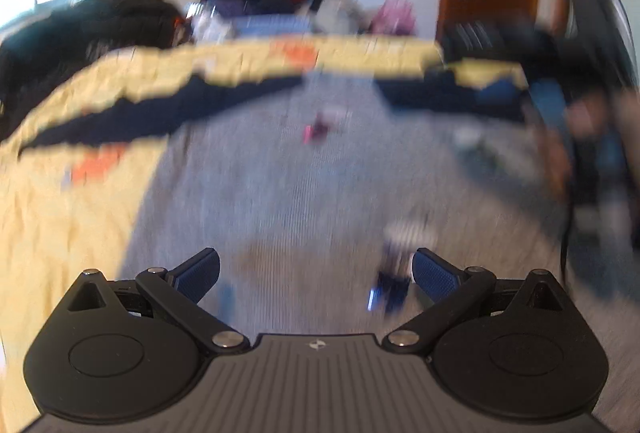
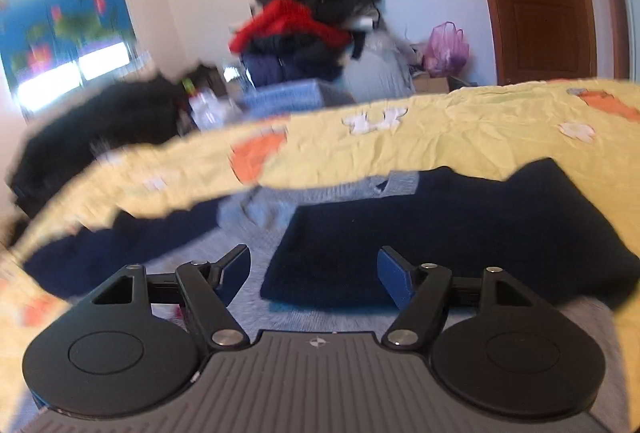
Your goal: Fold small clothes
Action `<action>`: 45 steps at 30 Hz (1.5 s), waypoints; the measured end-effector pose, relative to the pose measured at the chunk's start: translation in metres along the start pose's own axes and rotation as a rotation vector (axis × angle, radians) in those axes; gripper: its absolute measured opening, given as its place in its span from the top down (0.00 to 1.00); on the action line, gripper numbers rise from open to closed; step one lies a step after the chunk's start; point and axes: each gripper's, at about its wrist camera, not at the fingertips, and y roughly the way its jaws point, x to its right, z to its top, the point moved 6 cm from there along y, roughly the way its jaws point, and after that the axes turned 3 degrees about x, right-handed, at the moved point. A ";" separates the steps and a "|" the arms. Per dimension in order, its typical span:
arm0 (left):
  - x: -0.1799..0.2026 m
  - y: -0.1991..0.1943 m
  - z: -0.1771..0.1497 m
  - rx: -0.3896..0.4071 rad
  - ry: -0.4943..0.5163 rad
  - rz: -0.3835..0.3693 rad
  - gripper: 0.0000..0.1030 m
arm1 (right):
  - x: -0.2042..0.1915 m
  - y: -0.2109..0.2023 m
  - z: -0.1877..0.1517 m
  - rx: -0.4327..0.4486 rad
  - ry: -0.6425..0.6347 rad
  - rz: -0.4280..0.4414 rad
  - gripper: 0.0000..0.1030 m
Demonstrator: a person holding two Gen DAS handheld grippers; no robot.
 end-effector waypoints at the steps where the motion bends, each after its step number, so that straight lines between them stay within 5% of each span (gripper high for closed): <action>1: -0.002 -0.002 0.016 0.047 -0.025 -0.034 0.00 | 0.013 -0.007 -0.002 -0.011 0.026 0.000 0.29; 5: -0.010 0.027 0.077 0.084 -0.192 -0.197 0.00 | 0.054 -0.030 -0.018 -0.017 0.129 -0.048 0.27; 11: -0.010 0.141 0.100 -0.208 -0.659 -0.490 0.00 | 0.074 -0.027 -0.045 -0.010 0.200 -0.034 0.28; 14: 0.004 0.176 0.100 -0.246 -0.736 -0.484 0.06 | 0.073 -0.028 -0.046 -0.011 0.199 0.000 0.19; 15: 0.010 0.186 0.099 -0.261 -0.740 -0.478 0.11 | 0.072 -0.028 -0.046 -0.012 0.203 0.013 0.16; 17: 0.020 0.203 0.095 -0.311 -0.736 -0.460 0.39 | 0.074 -0.029 -0.045 -0.008 0.218 0.031 0.14; 21: 0.033 0.212 0.103 -0.300 -0.668 -0.428 0.57 | 0.076 -0.031 -0.042 0.004 0.259 0.056 0.14; 23: 0.036 0.216 0.104 -0.320 -0.644 -0.405 0.93 | 0.076 -0.030 -0.042 0.007 0.267 0.062 0.13; 33: 0.005 0.170 0.132 -0.119 -0.429 -0.299 0.93 | 0.074 -0.032 -0.042 0.008 0.267 0.070 0.11; 41: -0.066 0.176 0.087 -0.158 -0.479 -0.147 0.93 | 0.071 -0.032 -0.041 0.004 0.252 0.064 0.10; 45: -0.060 0.174 0.071 -0.033 -0.369 -0.137 0.92 | 0.068 -0.031 -0.040 -0.001 0.230 0.051 0.10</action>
